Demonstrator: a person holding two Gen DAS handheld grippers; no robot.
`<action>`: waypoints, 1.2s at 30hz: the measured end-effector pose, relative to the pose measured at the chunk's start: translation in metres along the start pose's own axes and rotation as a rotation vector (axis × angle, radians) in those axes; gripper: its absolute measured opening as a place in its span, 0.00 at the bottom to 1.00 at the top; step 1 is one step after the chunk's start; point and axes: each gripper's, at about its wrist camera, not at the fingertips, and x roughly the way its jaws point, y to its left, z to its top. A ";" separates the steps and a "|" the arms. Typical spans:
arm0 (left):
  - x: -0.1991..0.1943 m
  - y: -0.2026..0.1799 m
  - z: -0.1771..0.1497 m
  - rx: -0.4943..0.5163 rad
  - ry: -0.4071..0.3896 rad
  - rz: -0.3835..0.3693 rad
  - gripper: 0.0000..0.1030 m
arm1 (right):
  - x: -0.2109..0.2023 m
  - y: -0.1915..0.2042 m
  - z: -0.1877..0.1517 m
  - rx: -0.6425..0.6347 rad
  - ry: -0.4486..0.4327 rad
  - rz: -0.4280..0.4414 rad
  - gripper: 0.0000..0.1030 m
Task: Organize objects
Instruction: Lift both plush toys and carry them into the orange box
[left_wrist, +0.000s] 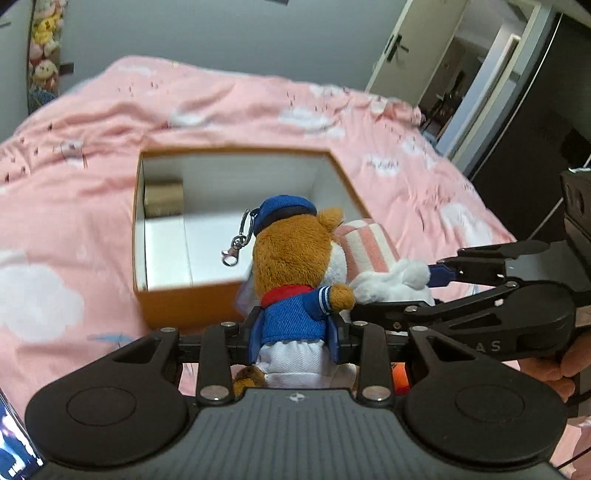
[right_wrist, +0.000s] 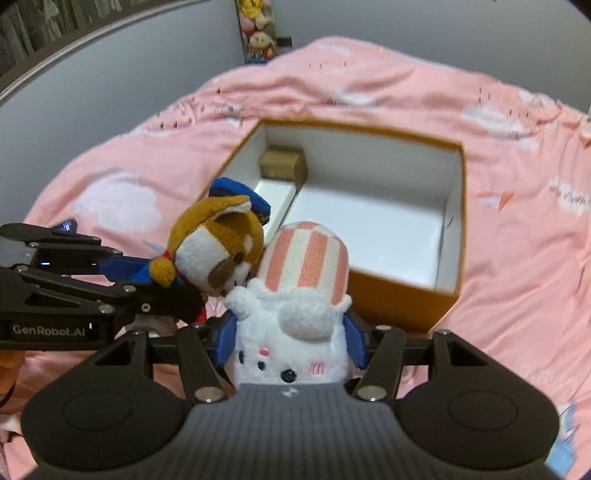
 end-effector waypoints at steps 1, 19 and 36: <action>-0.001 0.000 0.004 -0.004 -0.011 0.001 0.37 | -0.006 -0.001 0.004 -0.003 -0.013 -0.002 0.59; 0.039 0.038 0.073 -0.145 -0.086 0.011 0.37 | -0.021 -0.030 0.085 0.049 -0.230 0.000 0.59; 0.153 0.087 0.046 -0.238 0.226 0.043 0.37 | 0.117 -0.079 0.081 0.176 0.122 0.082 0.59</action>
